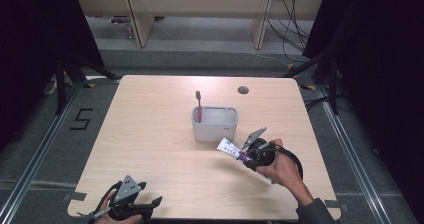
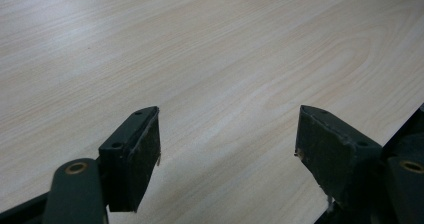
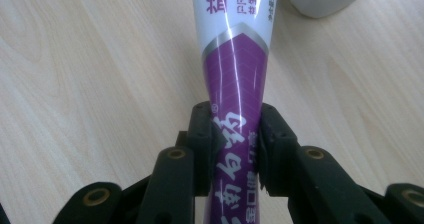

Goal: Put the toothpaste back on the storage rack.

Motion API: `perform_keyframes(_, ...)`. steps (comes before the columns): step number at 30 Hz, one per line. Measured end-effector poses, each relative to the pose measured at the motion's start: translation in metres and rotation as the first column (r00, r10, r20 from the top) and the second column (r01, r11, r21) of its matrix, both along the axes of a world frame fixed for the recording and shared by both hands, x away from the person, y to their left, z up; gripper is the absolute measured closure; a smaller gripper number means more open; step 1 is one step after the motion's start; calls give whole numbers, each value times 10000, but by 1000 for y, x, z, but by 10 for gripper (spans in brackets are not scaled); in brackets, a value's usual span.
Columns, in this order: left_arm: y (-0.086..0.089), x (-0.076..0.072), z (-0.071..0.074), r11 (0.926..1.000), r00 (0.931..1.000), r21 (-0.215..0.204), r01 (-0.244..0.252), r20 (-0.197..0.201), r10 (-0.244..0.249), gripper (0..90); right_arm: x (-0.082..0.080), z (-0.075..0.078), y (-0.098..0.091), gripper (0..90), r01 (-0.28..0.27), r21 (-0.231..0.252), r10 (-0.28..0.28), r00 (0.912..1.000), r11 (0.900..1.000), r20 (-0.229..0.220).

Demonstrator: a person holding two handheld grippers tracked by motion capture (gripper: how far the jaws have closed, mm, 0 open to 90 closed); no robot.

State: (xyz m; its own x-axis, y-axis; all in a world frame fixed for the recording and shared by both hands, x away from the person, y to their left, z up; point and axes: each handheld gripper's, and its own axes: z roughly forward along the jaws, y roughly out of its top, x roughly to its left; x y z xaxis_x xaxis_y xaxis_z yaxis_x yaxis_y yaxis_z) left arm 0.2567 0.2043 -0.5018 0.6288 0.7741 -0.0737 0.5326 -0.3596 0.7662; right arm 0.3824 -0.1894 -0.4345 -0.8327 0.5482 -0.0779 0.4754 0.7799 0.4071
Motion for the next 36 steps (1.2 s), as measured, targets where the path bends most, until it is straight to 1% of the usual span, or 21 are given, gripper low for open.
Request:
perform_keyframes(1,0,0,0,10000,10000,-6,0,-1,0,254,1,1,-1,721,-166,95,165,9998,9998,85)
perform_keyframes(6,0,0,0,10000,10000,20,-33,-58,33,251,2,12,-4,721,107,777,-136,9992,9969,369)
perform_keyframes(7,0,0,1,10000,10000,63,-2,-60,2,251,2,14,-5,720,90,1055,-148,9984,9944,544)
perform_keyframes(11,0,0,1,10000,10000,39,-38,-36,38,251,5,23,-7,721,290,1550,-419,9959,9875,804)
perform_keyframes(12,0,0,1,10000,10000,47,-36,-29,36,251,4,25,-7,721,500,1742,-645,9948,9834,784)
perform_keyframes(14,-1,0,1,10000,10000,22,-58,-33,58,251,4,30,-9,721,535,2101,-710,9946,9762,763)
perform_keyframes(15,-1,0,0,9999,9999,-1,-102,-52,102,251,7,31,-10,721,131,2318,-453,9899,9727,1344)
perform_keyframes(17,-2,1,0,10000,9999,65,-36,-99,36,251,7,37,-11,721,222,2530,-640,9853,9672,1583)
perform_keyframes(20,-3,0,0,10000,10000,47,-51,-81,51,251,10,43,-12,721,301,2975,-820,9831,9543,1638)
perform_keyframes(21,-2,0,0,10000,10000,61,-15,-88,15,251,9,45,-11,721,617,3073,-1117,9827,9496,1478)
perform_keyframes(22,-2,1,0,10000,10000,49,-6,-97,6,251,11,47,-11,721,469,3071,-973,9837,9505,1510)
perform_keyframes(23,-2,1,0,10000,10000,11,-55,-60,55,251,13,48,-11,721,466,3199,-1061,9795,9463,1710)
perform_keyframes(24,-2,1,0,10000,10000,5,-54,-68,54,251,14,51,-10,721,577,3214,-1149,9801,9452,1621)
perform_keyframes(25,-2,0,0,10000,10000,14,-43,-64,43,251,16,52,-10,721,444,3328,-1077,9788,9419,1741)
perform_keyframes(27,-2,0,0,10000,9999,12,-54,-92,54,251,20,55,-8,721,447,3724,-1210,9754,9270,1841)
perform_keyframes(28,-2,0,0,10000,10000,2,-58,-81,58,251,21,57,-8,721,384,3764,-1129,9775,9256,1779)
perform_keyframes(29,-2,0,0,10000,10000,9,-42,-72,42,251,24,58,-9,721,347,3922,-1195,9737,9192,1938)
perform_keyframes(30,-2,0,0,10000,10000,-2,-43,-71,43,251,24,60,-8,721,509,4007,-1320,9752,9148,1775)
perform_keyframes(32,-2,0,0,10000,10000,-7,-51,-82,51,251,29,60,-7,721,367,4219,-1336,9702,9059,2024)
perform_keyframes(34,-2,0,0,10000,9999,72,10,-137,-9,251,32,61,-5,721,411,4355,-1420,9691,8992,2019)
perform_keyframes(36,-4,0,0,10000,10000,48,27,-74,-26,251,35,62,-3,721,358,4393,-1433,9662,8976,2141)
